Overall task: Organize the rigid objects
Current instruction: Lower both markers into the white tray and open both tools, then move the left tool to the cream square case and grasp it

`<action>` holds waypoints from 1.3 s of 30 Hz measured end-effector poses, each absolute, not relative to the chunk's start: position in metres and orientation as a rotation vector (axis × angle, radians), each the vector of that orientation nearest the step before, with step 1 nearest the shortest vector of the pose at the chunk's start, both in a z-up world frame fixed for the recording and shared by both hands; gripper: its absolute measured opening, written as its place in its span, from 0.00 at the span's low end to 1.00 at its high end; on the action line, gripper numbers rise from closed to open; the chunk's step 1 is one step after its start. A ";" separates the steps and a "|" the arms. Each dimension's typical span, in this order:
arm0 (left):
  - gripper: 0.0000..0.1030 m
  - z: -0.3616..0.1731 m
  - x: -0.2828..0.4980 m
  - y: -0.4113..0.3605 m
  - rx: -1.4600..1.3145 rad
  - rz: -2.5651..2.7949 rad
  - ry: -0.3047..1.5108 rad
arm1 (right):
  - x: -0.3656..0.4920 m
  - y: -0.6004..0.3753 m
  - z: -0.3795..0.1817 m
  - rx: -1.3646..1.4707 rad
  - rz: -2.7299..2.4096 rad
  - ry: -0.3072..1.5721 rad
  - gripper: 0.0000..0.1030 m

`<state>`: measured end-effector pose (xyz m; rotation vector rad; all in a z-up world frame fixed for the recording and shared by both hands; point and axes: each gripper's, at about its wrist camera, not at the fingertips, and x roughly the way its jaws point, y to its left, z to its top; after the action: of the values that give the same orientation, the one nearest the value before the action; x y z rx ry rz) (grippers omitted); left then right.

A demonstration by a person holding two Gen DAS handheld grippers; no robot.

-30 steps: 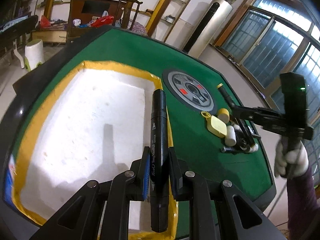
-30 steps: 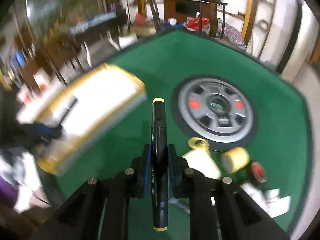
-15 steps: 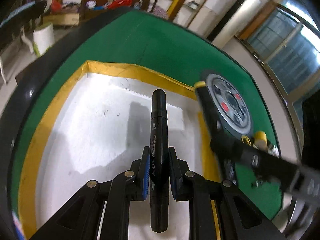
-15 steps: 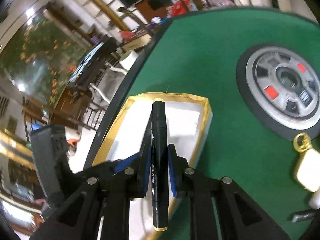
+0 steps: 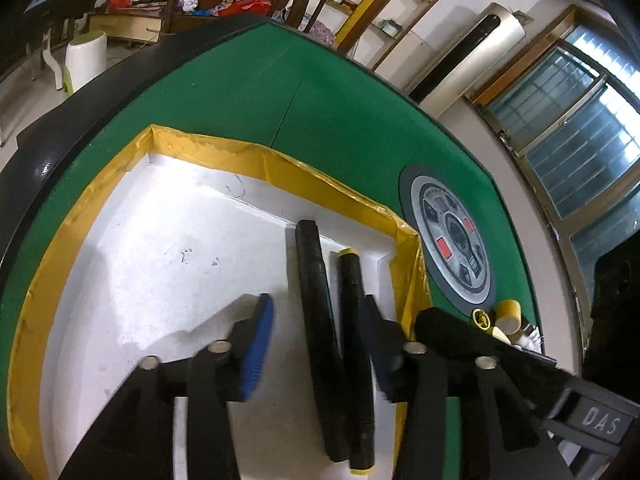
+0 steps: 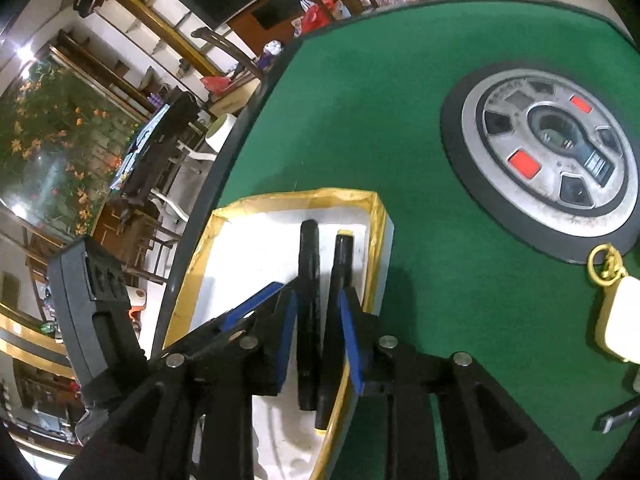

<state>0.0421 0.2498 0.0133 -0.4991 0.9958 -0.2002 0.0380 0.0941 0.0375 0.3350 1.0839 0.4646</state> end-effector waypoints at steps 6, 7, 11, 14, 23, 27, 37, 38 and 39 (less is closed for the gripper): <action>0.65 0.013 0.033 0.252 -0.569 -0.190 0.980 | 0.009 0.062 0.062 0.273 0.452 0.942 0.55; 0.66 0.013 0.032 0.252 -0.578 -0.189 0.978 | 0.001 0.057 0.066 0.254 0.449 0.918 0.55; 0.70 0.014 0.022 0.244 -0.578 -0.180 0.975 | -0.020 0.036 0.073 0.209 0.428 0.855 0.55; 0.71 0.016 0.014 0.236 -0.562 -0.176 0.974 | -0.027 0.021 0.073 0.222 0.422 0.838 0.56; 0.76 0.022 -0.008 0.233 -0.584 -0.178 0.964 | -0.058 -0.041 0.067 0.265 0.372 0.795 0.55; 0.76 0.050 -0.027 0.236 -0.585 -0.175 0.860 | -0.067 -0.077 0.076 0.294 0.328 0.756 0.56; 0.98 0.120 -0.065 0.134 -0.370 -0.339 0.742 | -0.106 -0.171 0.094 0.187 -0.175 0.362 1.00; 0.98 0.117 -0.063 0.128 -0.371 -0.360 0.764 | -0.101 -0.185 0.087 0.214 -0.205 0.381 1.00; 0.98 0.110 -0.061 0.117 -0.371 -0.384 0.797 | -0.097 -0.194 0.082 0.225 -0.227 0.398 1.00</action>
<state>-0.0605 0.1173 0.1100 -0.3714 0.7974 -0.3840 -0.0969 -0.1937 0.0816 0.2248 0.3979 -0.2270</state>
